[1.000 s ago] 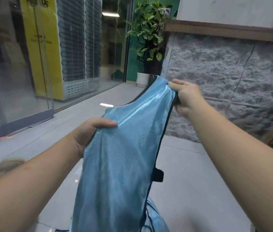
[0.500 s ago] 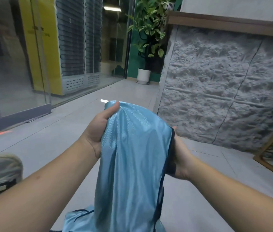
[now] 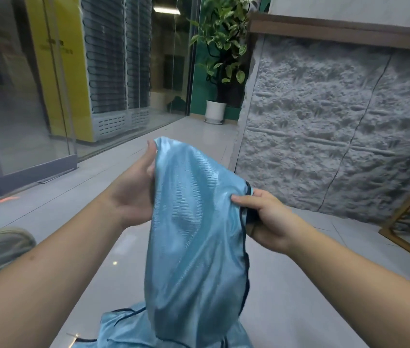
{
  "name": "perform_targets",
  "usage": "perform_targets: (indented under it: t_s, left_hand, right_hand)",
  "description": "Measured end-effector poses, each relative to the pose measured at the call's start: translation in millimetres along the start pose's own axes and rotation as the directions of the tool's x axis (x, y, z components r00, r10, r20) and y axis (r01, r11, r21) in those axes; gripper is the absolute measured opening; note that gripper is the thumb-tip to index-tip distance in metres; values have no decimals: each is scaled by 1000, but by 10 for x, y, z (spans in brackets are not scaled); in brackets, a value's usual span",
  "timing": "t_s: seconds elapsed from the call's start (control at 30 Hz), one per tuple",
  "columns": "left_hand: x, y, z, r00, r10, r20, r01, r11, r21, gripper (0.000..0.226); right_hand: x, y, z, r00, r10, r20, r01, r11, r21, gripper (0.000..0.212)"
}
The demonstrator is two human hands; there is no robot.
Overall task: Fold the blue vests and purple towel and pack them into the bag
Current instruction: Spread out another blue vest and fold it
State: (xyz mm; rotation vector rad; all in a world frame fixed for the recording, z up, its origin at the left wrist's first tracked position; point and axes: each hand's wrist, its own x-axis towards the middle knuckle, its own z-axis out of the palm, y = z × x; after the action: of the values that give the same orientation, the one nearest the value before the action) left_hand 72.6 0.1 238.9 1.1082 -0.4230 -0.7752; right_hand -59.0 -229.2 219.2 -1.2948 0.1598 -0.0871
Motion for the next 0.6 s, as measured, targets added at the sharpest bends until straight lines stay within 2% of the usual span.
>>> perform_targets:
  t_s: [0.07,0.1,0.2,0.3,0.37,0.47,0.5,0.53,0.6]
  left_hand:
    - [-54,-50,-96,987,-87,136,53,970,236,59]
    - [-53,-81,-129,982,-118,148,65,944,323,54]
    - [-30,-148,-143,992,-123,42,94,901,424,53]
    - [10,-152,-144,985,-95,-141,145,903,404,43]
    - [26,-139,-143,956,-81,-281,182,917,355,47]
    - [30,-118,-103,931,-30,-364,134,955,266,72]
    - [21,-114,-82,936,-11,-352,111,958,266,67]
    - [4,-103,-58,940,-2,-341,109,949,296,54]
    - [-48,-88,-35,937,21,-349,126,912,391,33]
  right_hand:
    - [25,-13,-21,999,9,-46,-7,999,39,35]
    - [30,-20,-26,997,17,-70,-14,999,47,32]
    - [31,-79,-19,990,77,-120,-70,996,57,26]
    - [33,-129,-28,983,115,-142,-109,993,43,52]
    - [32,-125,-27,984,69,-162,-66,998,24,73]
    - [48,-105,-86,984,14,-176,-10,1000,25,133]
    - [53,-104,-93,989,8,-147,-6,1000,13,142]
    - [40,-112,-83,994,3,-112,-3,1000,1,143]
    - [17,-124,-57,995,-4,-103,3,1000,-9,119]
